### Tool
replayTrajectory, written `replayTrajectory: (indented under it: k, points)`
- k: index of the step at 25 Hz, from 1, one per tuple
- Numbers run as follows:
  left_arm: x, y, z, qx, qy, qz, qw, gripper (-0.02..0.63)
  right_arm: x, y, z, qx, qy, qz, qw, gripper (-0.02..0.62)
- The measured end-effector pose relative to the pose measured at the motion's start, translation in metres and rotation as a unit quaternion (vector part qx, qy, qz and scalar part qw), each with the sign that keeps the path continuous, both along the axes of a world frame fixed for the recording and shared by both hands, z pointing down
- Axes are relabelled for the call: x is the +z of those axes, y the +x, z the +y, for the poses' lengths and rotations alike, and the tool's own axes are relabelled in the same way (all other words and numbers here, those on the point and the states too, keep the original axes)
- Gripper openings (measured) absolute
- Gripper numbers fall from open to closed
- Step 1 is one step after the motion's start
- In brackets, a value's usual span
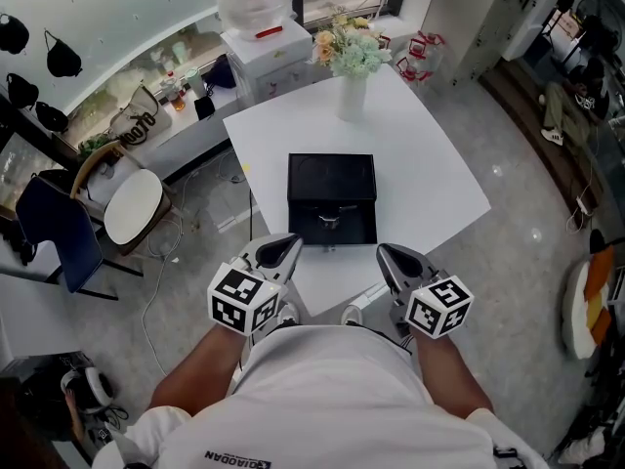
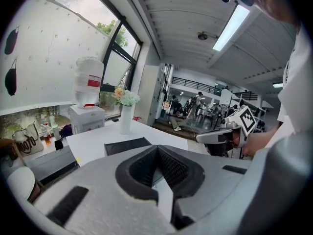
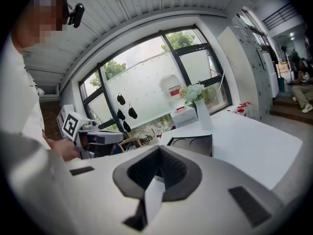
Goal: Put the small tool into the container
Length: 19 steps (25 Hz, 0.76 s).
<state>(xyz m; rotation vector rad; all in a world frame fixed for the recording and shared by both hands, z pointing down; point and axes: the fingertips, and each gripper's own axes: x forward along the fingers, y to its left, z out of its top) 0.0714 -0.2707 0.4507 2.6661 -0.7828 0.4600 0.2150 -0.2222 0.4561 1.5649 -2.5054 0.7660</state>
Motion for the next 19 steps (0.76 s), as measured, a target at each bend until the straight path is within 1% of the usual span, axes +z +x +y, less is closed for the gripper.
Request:
replayTrajectory:
  k: [19]
  points:
    - [0.0007, -0.0005, -0.0013, -0.004, -0.003, -0.001, 1.0000, 0.009, 0.0011, -0.0041, -0.0020, -0.005, -0.001, -0.004, 1.000, 0.005]
